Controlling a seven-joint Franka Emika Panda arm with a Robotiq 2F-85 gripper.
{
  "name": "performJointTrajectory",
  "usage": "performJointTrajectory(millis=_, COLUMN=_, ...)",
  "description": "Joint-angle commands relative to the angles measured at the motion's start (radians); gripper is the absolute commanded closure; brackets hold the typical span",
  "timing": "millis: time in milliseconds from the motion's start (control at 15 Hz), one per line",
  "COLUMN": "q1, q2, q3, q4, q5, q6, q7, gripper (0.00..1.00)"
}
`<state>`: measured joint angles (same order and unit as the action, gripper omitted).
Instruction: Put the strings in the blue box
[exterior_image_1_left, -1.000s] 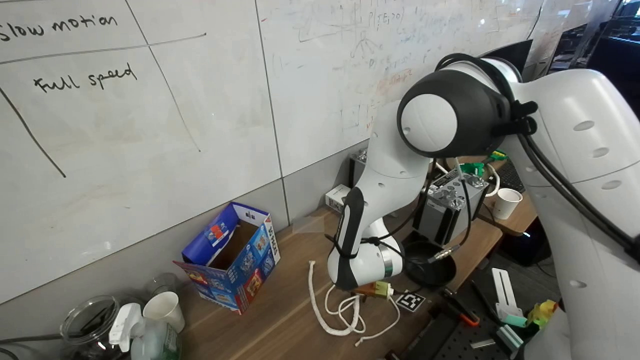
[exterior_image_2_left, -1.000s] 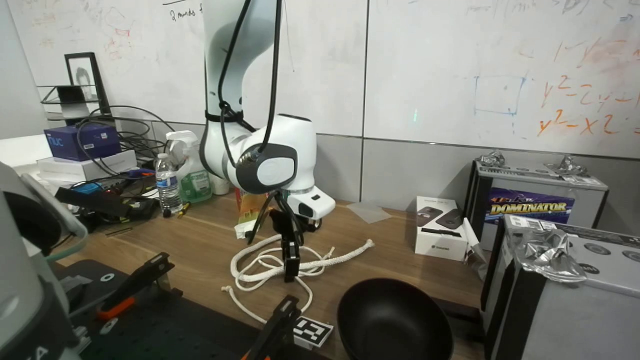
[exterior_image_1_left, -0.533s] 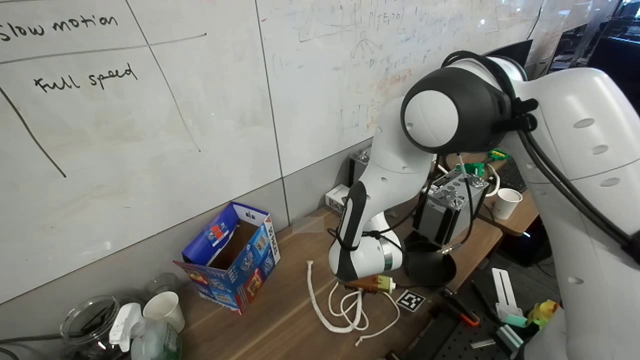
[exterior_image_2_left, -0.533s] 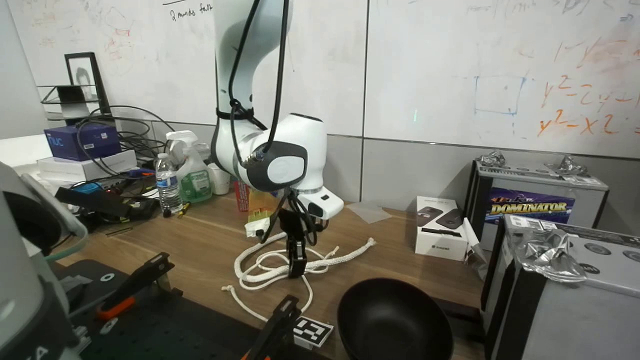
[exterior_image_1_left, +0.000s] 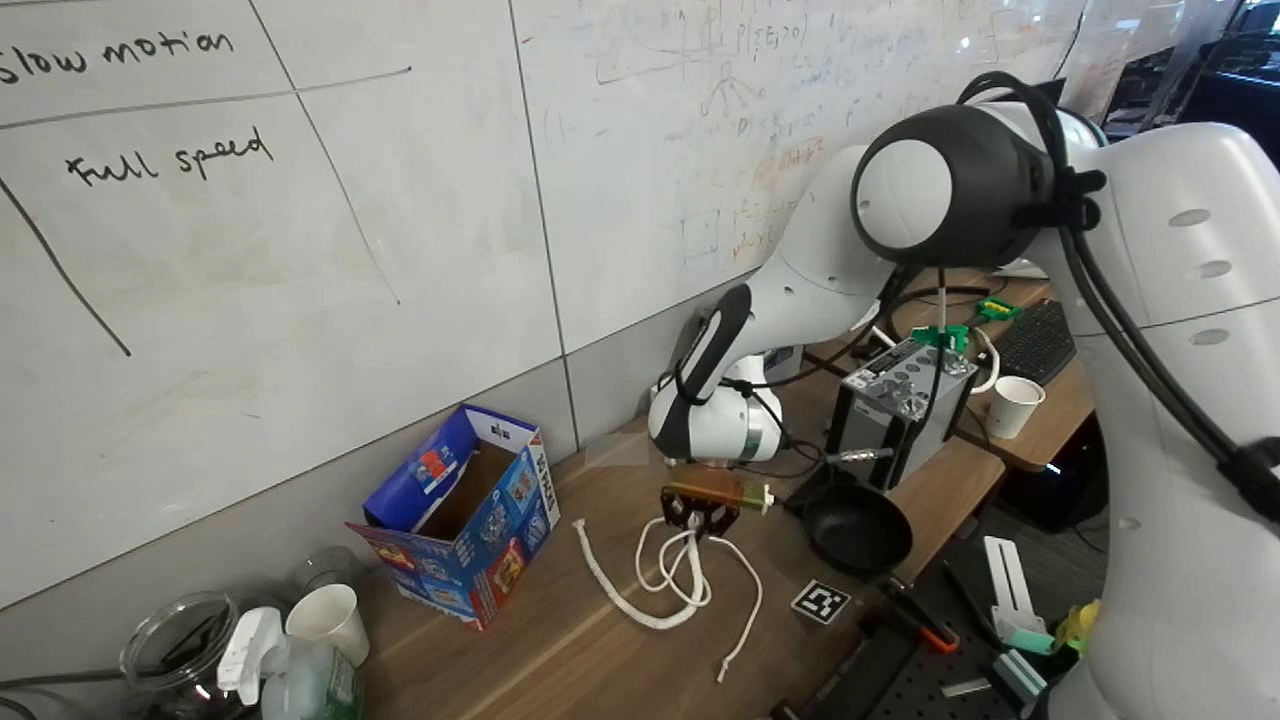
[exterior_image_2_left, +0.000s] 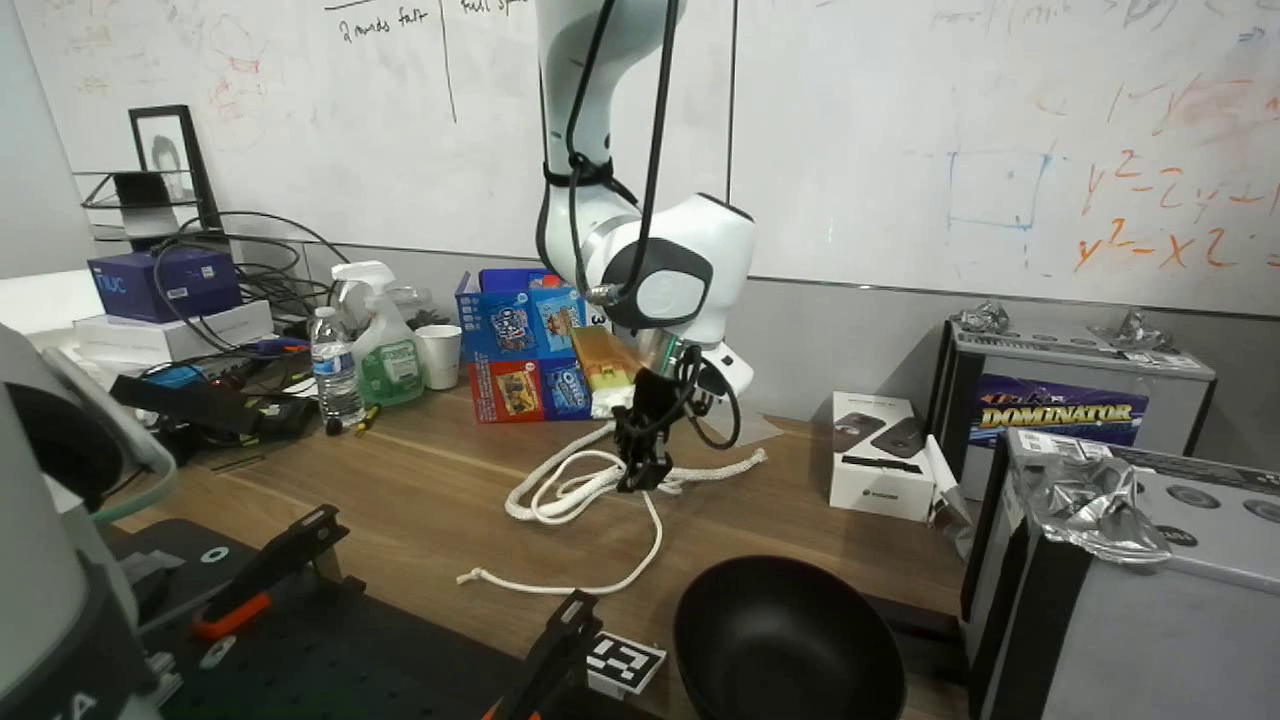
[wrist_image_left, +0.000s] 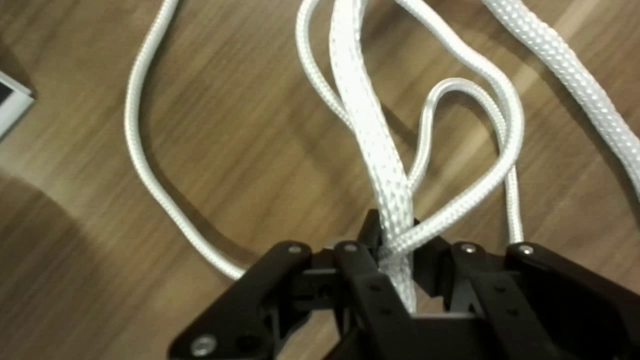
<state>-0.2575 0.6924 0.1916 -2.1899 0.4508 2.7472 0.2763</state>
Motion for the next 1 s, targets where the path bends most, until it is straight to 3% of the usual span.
performJointTrajectory(millis=0, q1=0.01, q2=-0.031, q3=0.017, q4=0.092, q5=0.048, q6=-0.105, q7=-0.054, gripper=0.96)
performJointTrajectory(millis=267, q1=0.056, q2=-0.089, q3=0.027, q4=0.159, q5=0.067, q6=-0.156, q7=-0.067, gripper=0.97)
performJointTrajectory(millis=667, q1=0.181, q2=-0.232, q3=-0.022, q4=0.275, q5=0.021, q6=-0.211, q7=-0.006, gripper=0.97)
performJointTrajectory(millis=933, q1=0.269, q2=-0.253, q3=-0.061, q4=0.41, q5=-0.022, q6=-0.24, q7=0.073, gripper=0.97)
